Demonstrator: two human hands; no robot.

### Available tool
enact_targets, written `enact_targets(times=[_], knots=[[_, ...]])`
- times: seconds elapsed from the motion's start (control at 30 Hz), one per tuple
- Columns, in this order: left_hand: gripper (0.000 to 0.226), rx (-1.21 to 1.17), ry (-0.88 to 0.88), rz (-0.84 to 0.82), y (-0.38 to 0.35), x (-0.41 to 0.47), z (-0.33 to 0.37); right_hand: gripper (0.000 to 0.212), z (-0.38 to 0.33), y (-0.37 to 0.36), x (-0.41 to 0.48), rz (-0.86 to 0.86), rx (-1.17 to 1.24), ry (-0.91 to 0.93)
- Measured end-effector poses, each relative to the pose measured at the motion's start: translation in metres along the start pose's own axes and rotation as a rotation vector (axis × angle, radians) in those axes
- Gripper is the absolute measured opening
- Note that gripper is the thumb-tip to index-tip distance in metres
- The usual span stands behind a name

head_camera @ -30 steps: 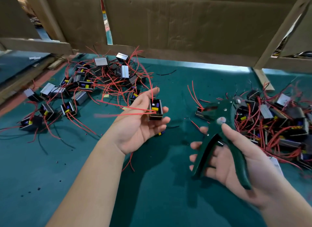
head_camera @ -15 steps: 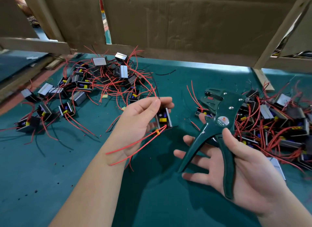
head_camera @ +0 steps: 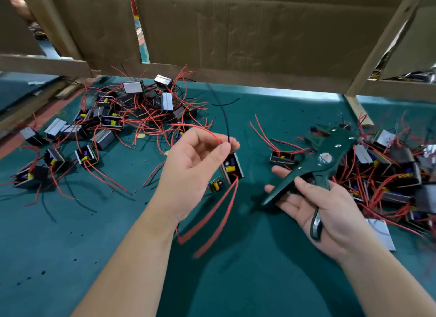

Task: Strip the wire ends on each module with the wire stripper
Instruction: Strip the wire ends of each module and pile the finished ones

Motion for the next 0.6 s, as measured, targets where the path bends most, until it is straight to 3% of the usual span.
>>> enact_targets(times=[0.27,0.37,0.47,0.6], knots=[[0.005,0.079,0.082,-0.130,-0.006,-0.004,-0.002,0.028,-0.002,0.004,0.000,0.072,-0.048,0.078],[0.006,0.111,0.118,-0.157,-0.009,-0.006,-0.004,0.033,-0.004,0.000,-0.005,0.026,-0.032,0.049],[0.008,0.153,0.104,-0.086,-0.011,-0.005,-0.001,0.042,-0.005,-0.003,-0.012,-0.026,-0.069,0.034],[0.012,0.202,0.085,0.009,-0.010,-0.004,0.003,0.046,-0.004,-0.007,-0.021,-0.232,-0.026,-0.031]])
Point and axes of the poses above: each hand's wrist, its own x-axis towards the middle knuckle, its own y-axis out of the back of the hand, z = x × y, the point moved 1 cm from there along x, towards the middle knuckle, and after that the axes turned 11 degrees about -x, right-handed, at the moved point
